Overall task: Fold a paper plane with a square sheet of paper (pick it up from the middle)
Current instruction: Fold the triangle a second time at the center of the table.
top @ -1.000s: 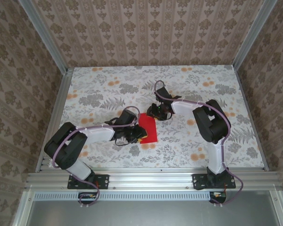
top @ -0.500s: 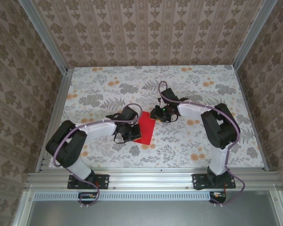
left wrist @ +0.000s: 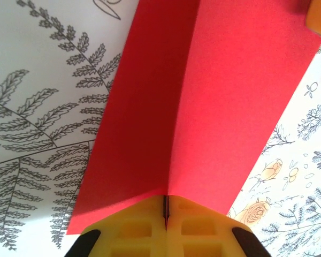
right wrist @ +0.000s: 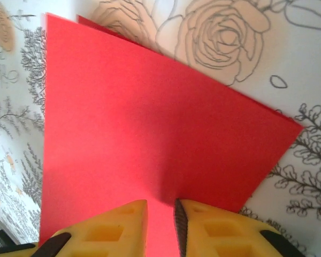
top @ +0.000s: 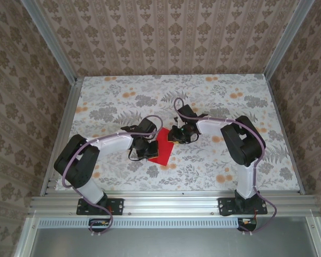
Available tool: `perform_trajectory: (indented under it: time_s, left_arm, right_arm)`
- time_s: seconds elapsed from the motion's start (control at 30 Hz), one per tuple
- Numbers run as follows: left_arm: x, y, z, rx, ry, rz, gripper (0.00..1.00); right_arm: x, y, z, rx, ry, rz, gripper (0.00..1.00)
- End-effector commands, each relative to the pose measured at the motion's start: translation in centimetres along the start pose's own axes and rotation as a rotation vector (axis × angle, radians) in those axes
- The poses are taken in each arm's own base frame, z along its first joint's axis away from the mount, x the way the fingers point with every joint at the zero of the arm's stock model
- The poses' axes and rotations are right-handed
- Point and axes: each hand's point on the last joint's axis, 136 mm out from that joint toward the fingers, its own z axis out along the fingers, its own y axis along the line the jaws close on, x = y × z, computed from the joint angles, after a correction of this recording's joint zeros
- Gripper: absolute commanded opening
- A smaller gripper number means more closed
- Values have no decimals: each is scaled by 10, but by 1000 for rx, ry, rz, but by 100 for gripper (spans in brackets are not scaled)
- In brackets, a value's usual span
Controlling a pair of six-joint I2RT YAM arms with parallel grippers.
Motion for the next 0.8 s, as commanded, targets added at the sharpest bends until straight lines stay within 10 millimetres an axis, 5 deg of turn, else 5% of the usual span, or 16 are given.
perform_trajectory:
  time_s: [0.0,0.17,0.77]
  left_arm:
    - [-4,-9,-5,33,1,4,15]
    - [-6,-28,-12,132,-20,-13,32]
    - [-14,-71,-16,369,-36,-61,48]
  right_arm:
    - [1,-9,6,40,18,8,24]
    - [6,-18,7,67,18,19,24]
    - [7,-21,10,73,22,44,24]
